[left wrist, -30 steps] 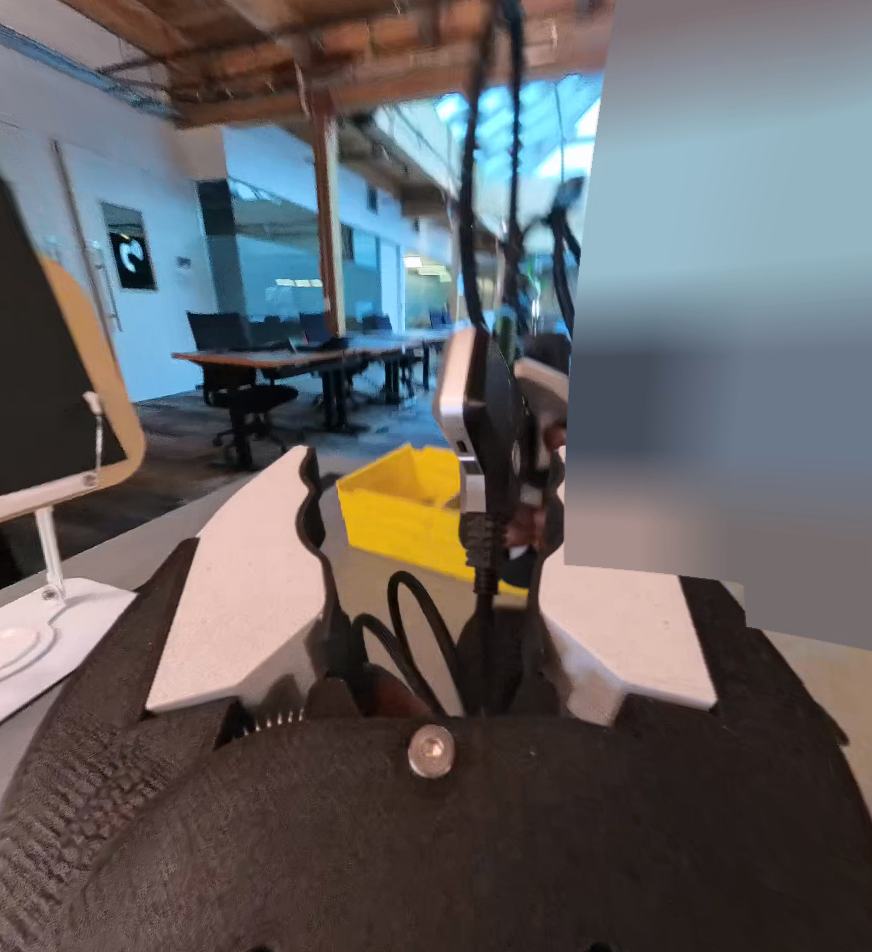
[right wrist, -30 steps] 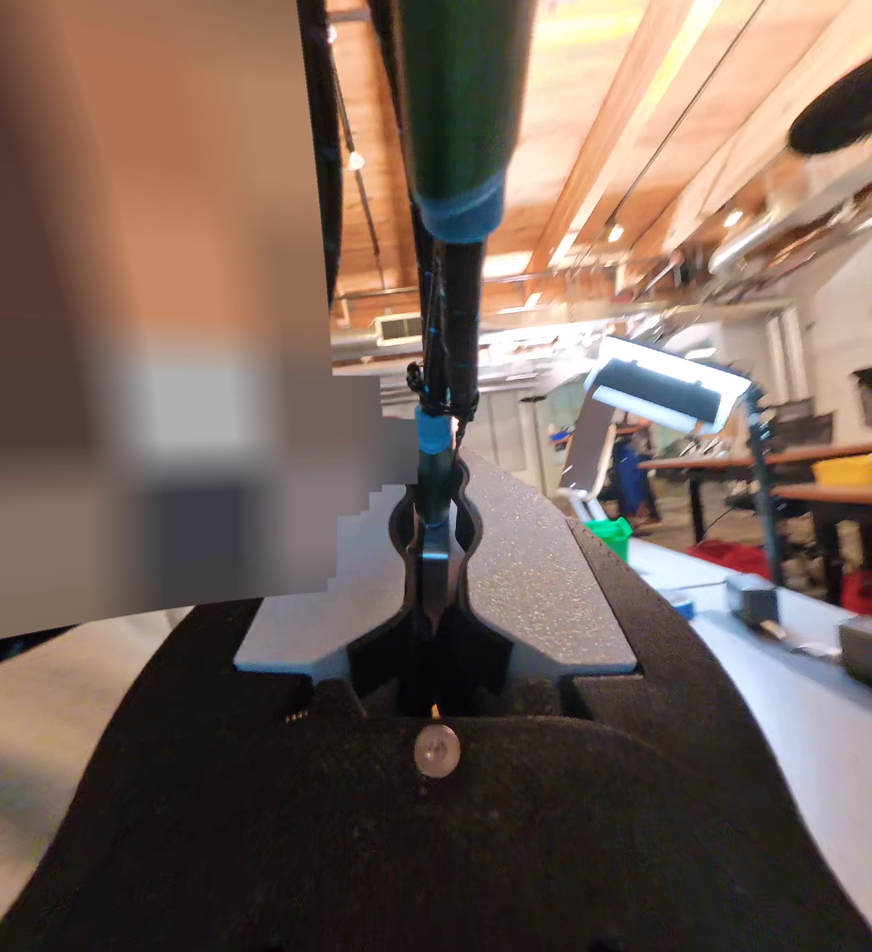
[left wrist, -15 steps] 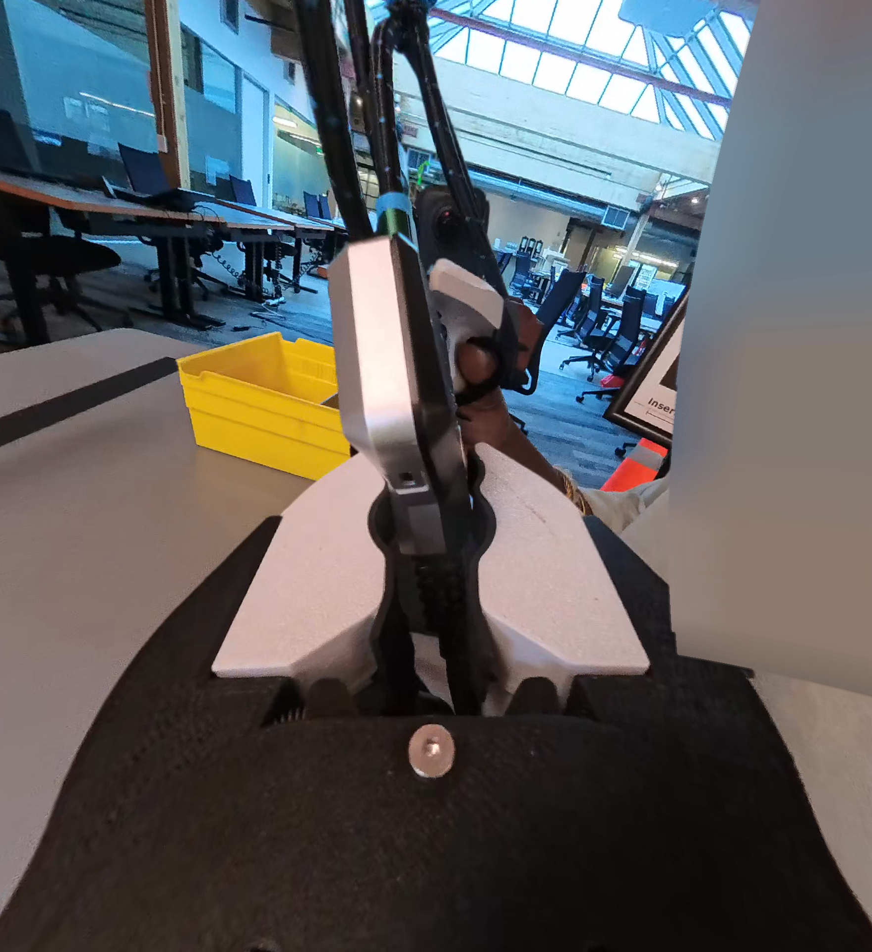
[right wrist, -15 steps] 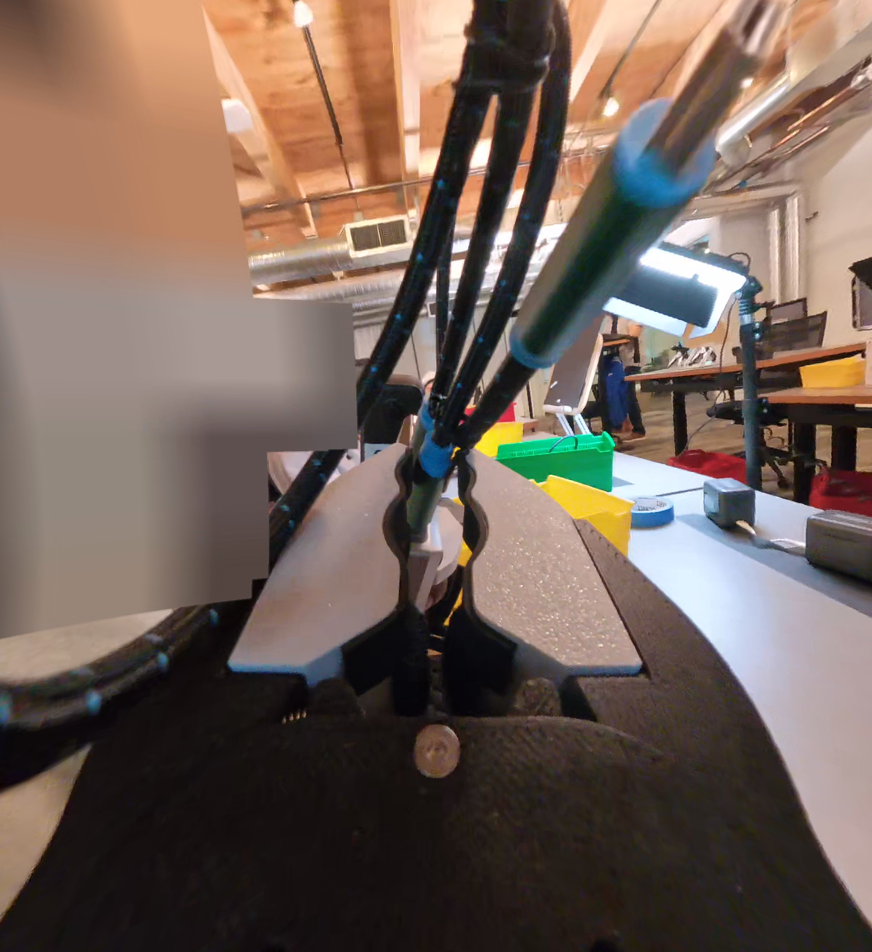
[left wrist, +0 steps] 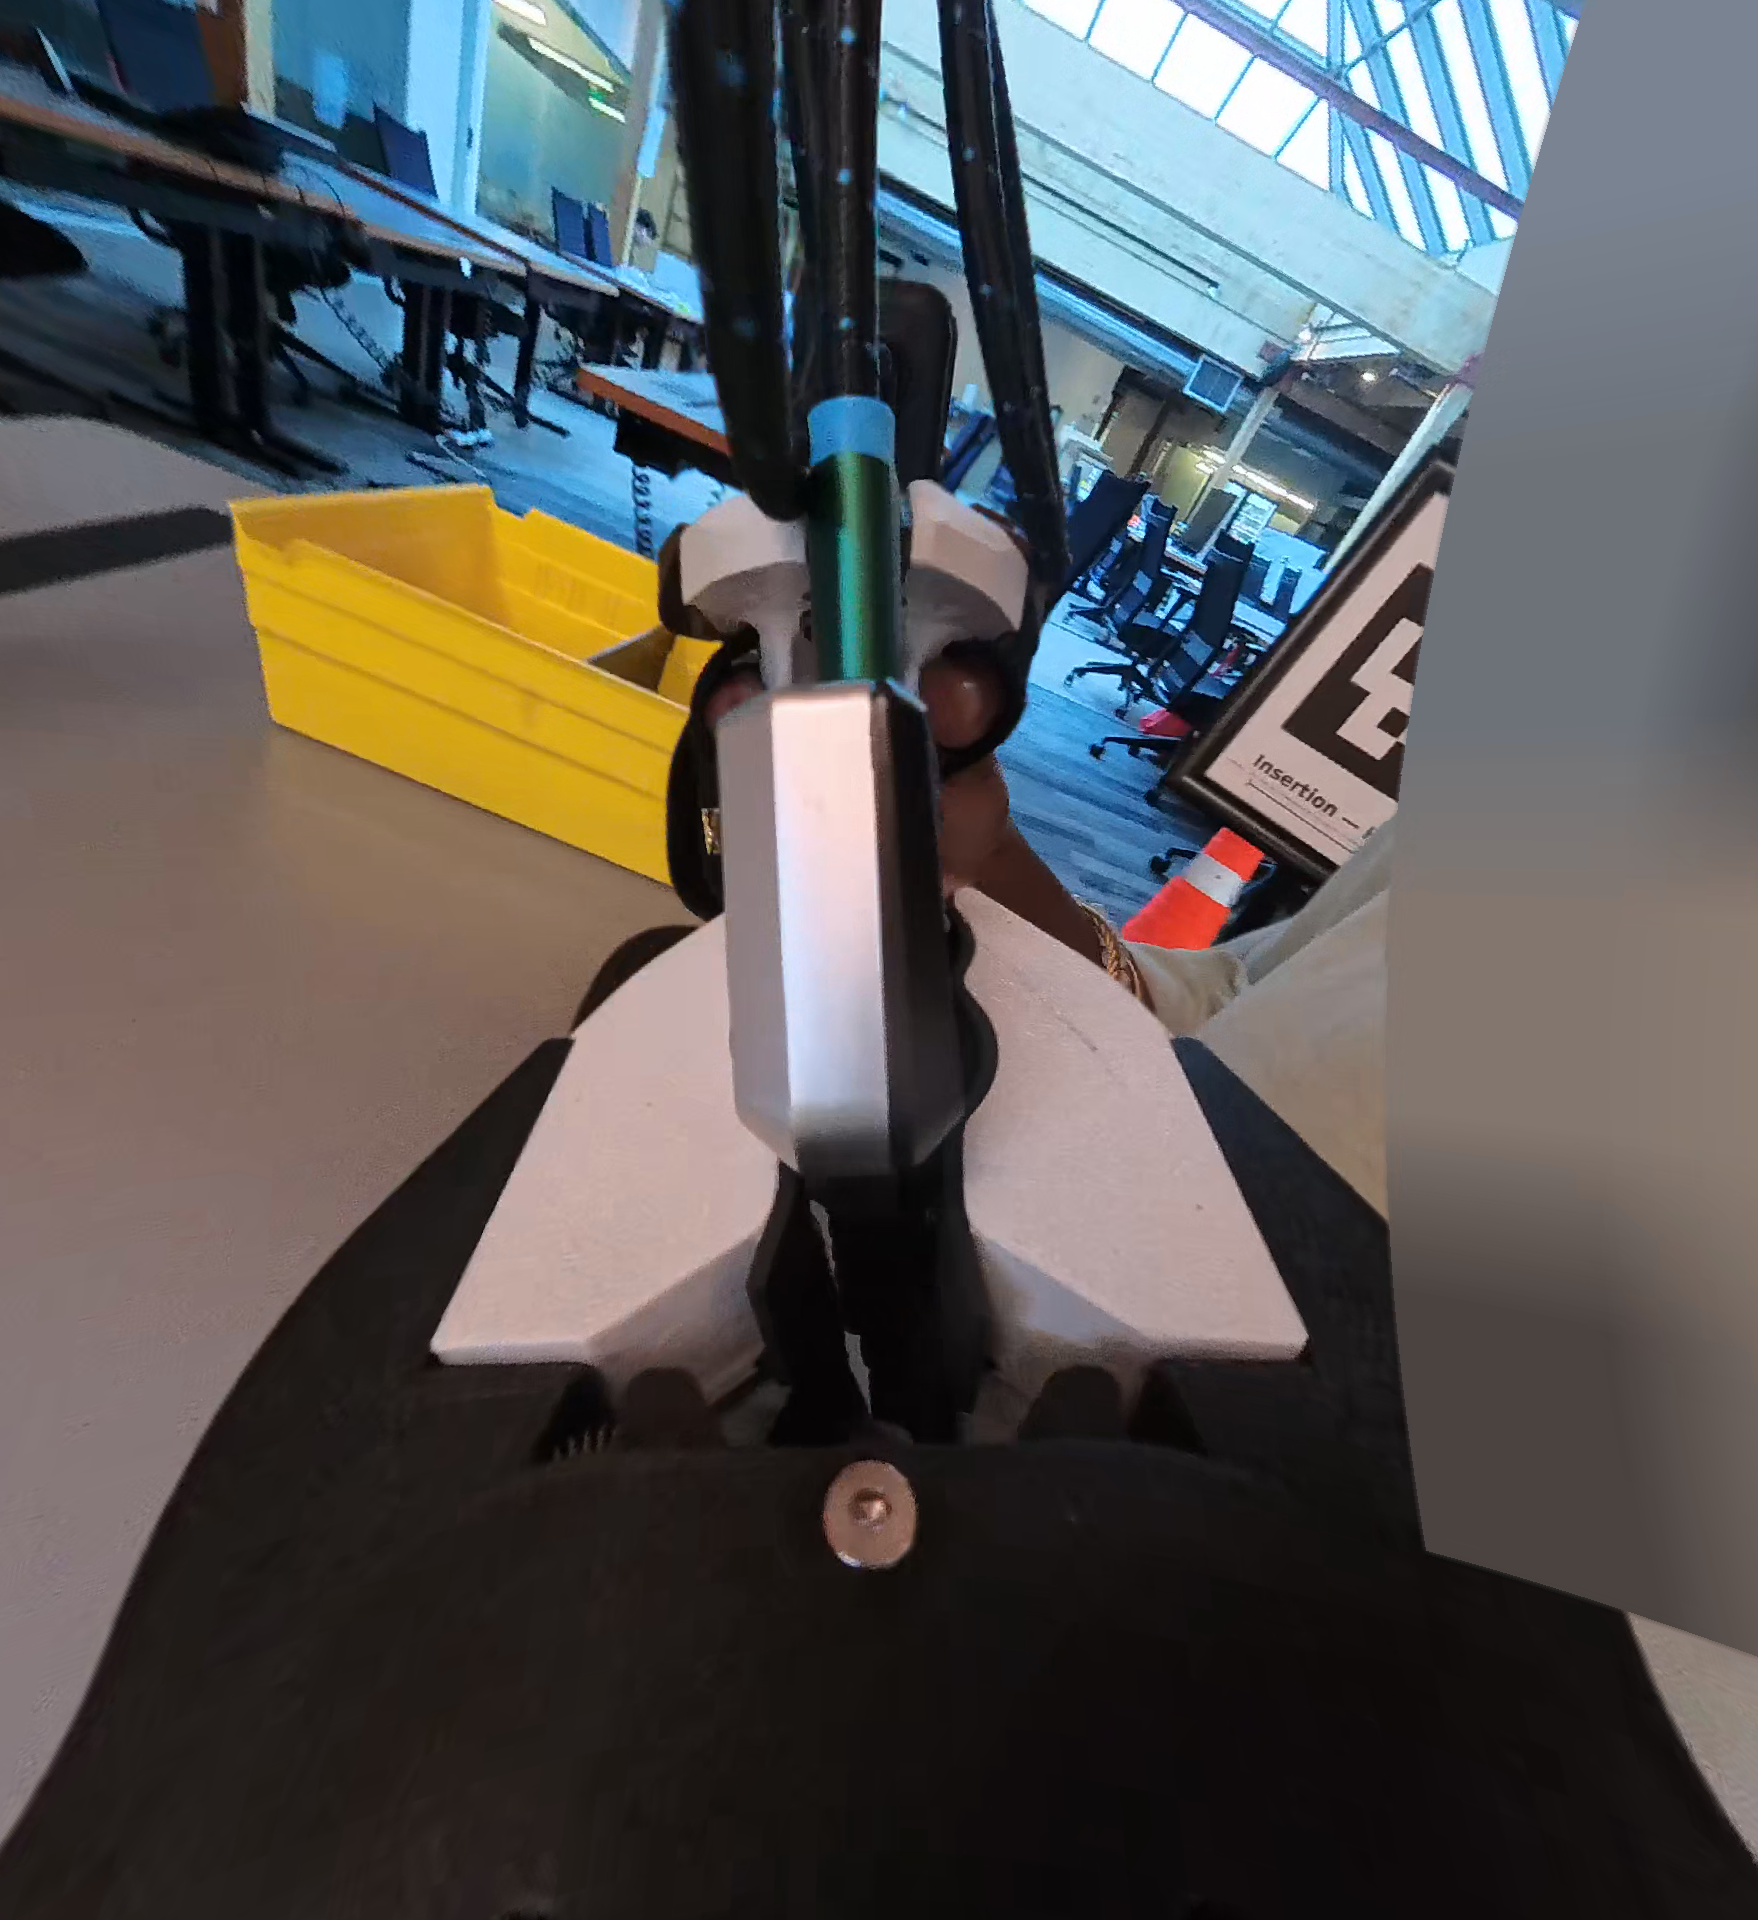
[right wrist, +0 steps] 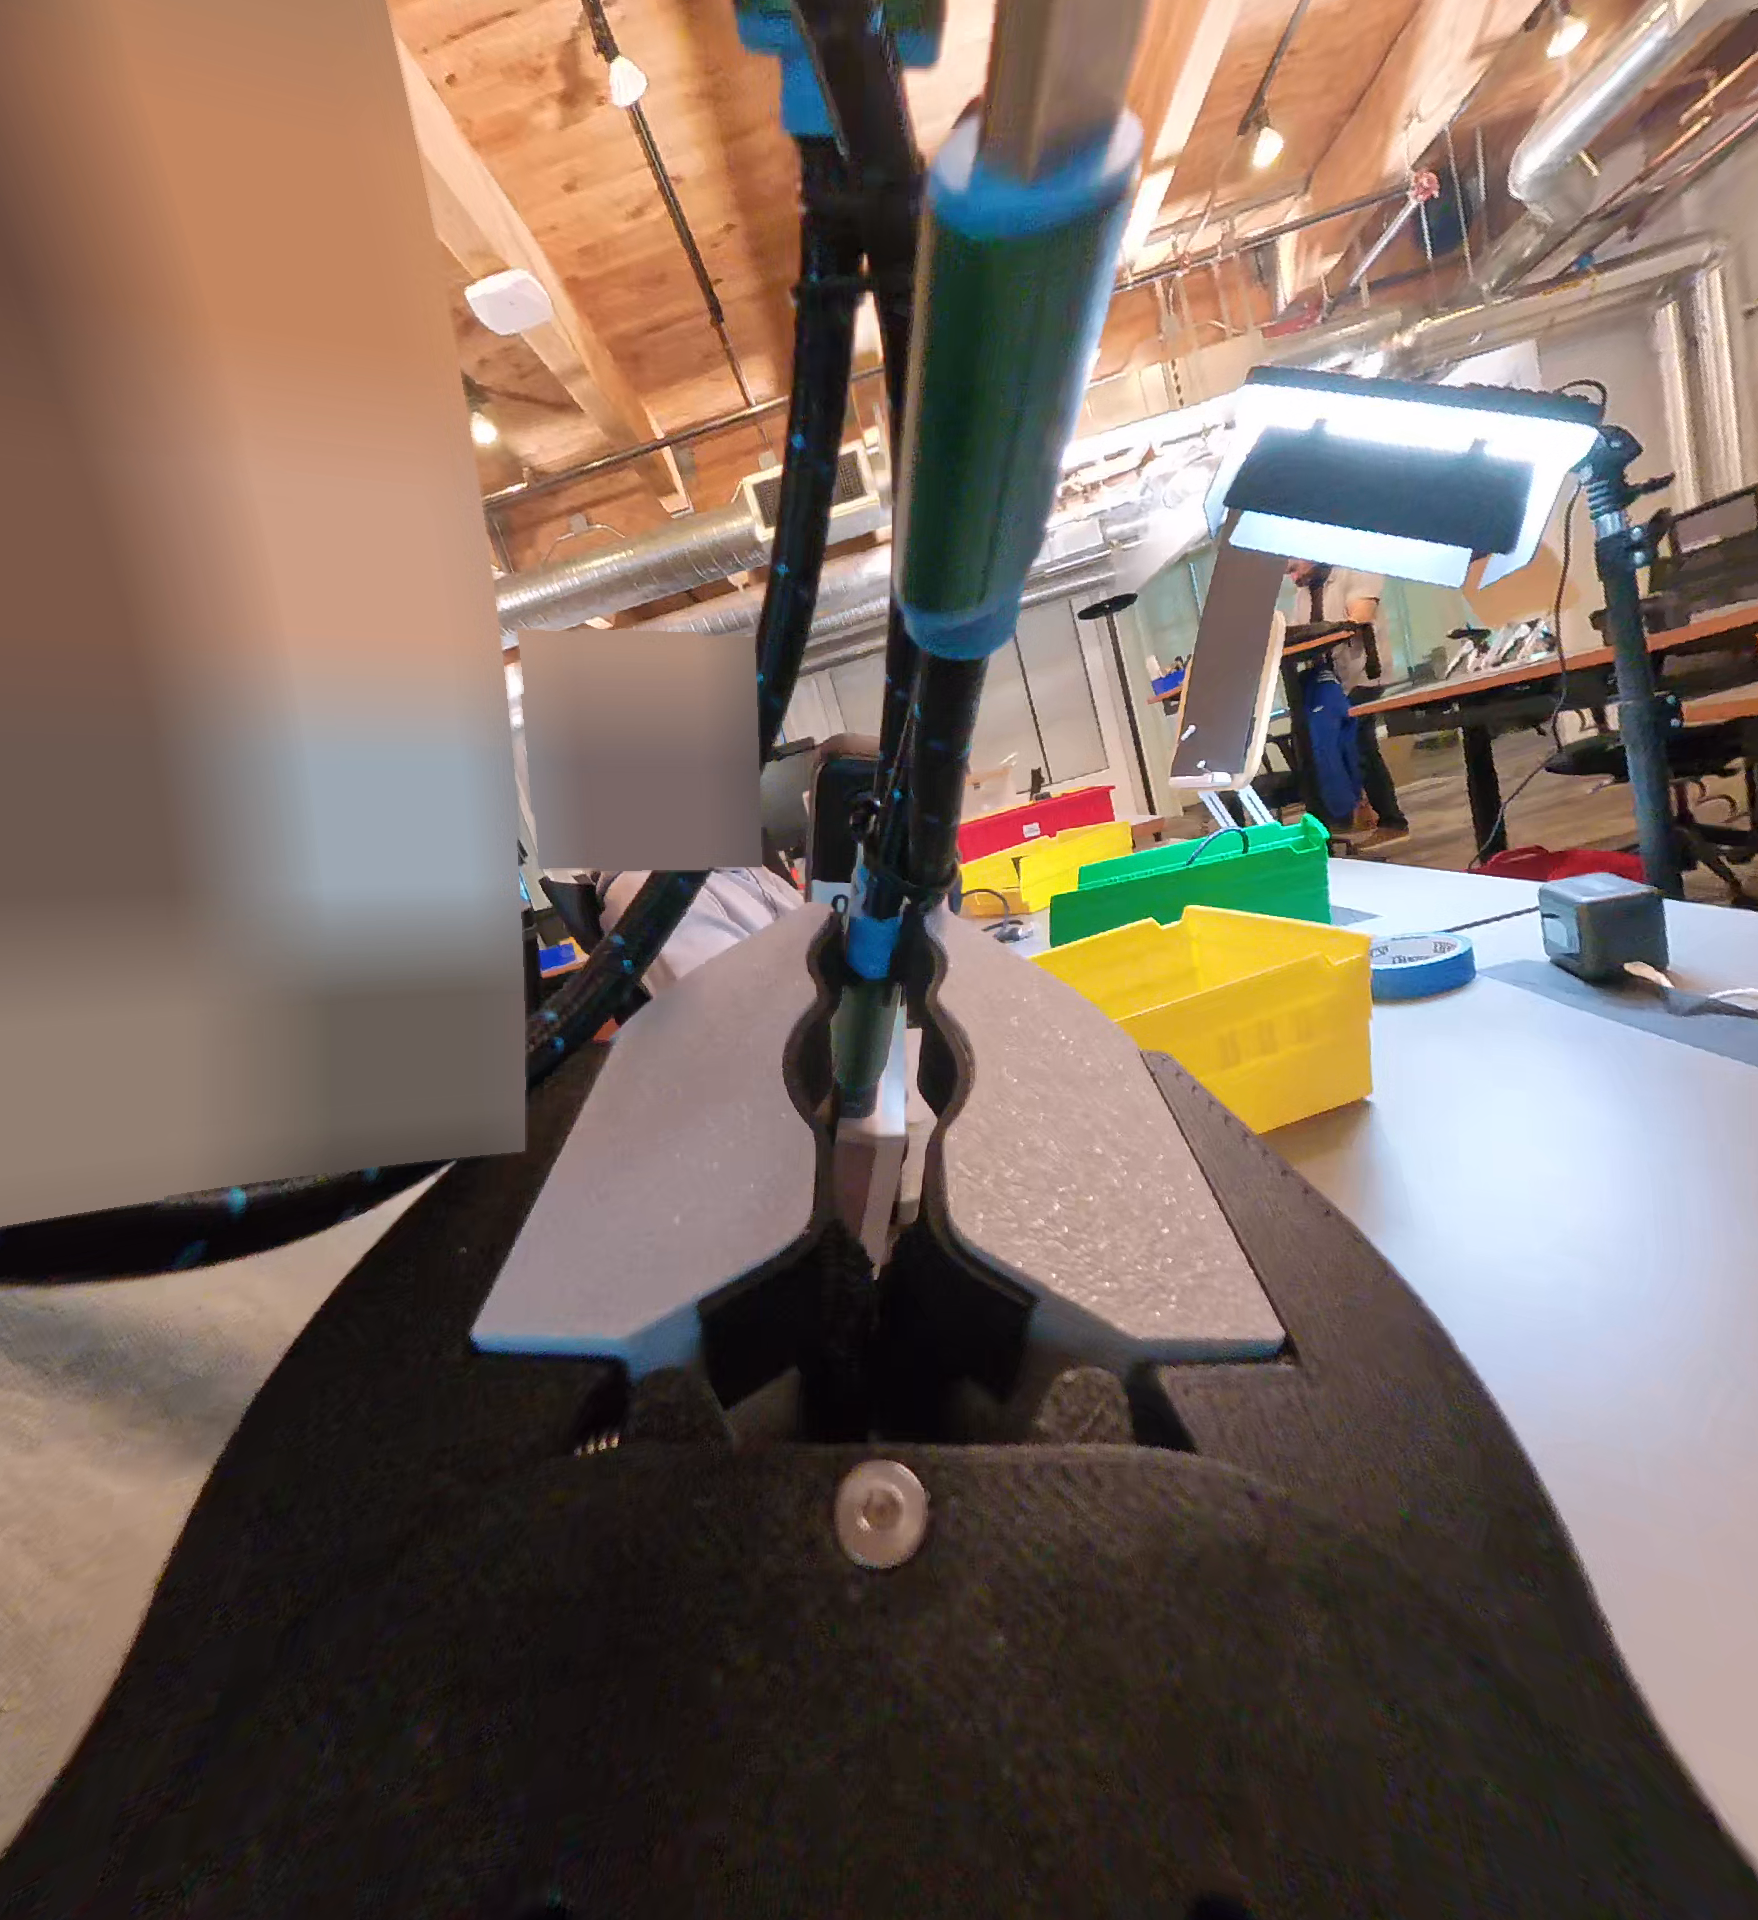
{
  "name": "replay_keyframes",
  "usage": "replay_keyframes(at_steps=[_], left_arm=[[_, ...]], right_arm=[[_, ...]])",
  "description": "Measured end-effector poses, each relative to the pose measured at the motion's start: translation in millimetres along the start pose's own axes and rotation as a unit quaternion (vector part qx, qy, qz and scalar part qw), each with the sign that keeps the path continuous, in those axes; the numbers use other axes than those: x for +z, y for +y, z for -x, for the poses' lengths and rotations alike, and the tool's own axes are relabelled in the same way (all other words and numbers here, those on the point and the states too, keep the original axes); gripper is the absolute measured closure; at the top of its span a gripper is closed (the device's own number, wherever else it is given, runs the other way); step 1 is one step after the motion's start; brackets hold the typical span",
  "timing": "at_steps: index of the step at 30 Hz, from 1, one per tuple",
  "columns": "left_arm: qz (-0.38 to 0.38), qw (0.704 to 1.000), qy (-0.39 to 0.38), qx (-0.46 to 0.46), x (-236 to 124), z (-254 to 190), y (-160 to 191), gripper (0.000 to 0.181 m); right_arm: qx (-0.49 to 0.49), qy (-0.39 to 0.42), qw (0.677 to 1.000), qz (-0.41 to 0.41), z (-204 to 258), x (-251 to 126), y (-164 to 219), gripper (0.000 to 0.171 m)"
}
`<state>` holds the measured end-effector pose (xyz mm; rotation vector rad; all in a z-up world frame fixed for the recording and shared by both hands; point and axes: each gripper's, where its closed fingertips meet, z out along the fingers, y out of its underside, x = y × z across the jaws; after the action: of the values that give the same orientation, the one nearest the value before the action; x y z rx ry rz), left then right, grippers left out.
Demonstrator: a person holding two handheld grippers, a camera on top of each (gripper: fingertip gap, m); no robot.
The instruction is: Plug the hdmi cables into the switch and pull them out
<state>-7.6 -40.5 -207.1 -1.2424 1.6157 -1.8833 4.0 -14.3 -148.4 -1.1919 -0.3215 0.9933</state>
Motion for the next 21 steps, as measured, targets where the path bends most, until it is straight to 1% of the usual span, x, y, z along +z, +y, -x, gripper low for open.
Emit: replay_keyframes(at_steps=[6, 9, 12, 15, 16, 18, 19, 21], left_arm=[[0.024, 1.0, -0.003, 0.003, 0, 0, 3, 0.157], [0.026, 0.999, -0.028, 0.02, 1, 4, 4, 0.156], [0.026, 0.998, -0.041, 0.03, 1, 4, 4, 0.156], [0.019, 0.998, -0.046, 0.028, -2, 5, 5, 0.157], [0.012, 0.998, -0.059, 0.031, -4, 9, 5, 0.157], [-0.028, 0.994, -0.099, 0.043, -7, 20, -3, 0.157], [-0.035, 0.991, -0.116, 0.049, -8, 23, -5, 0.157], [-0.067, 0.976, -0.188, 0.091, -12, 34, -13, 0.157]], right_arm=[[-0.003, 0.016, 1.0, -0.013, 0, -3, -1, 0.161], [-0.009, 0.039, 0.999, -0.017, -3, -5, -2, 0.161], [-0.004, 0.044, 0.999, -0.025, -3, -5, -4, 0.16], [-0.006, 0.047, 0.999, -0.005, -4, -3, 0, 0.159], [-0.011, 0.055, 0.998, 0.018, -7, -3, 4, 0.158], [-0.036, 0.097, 0.993, 0.05, -19, -3, 6, 0.157], [-0.04, 0.115, 0.991, 0.047, -23, -1, 5, 0.155], [-0.038, 0.153, 0.987, 0.023, -30, 1, 5, 0.15]])
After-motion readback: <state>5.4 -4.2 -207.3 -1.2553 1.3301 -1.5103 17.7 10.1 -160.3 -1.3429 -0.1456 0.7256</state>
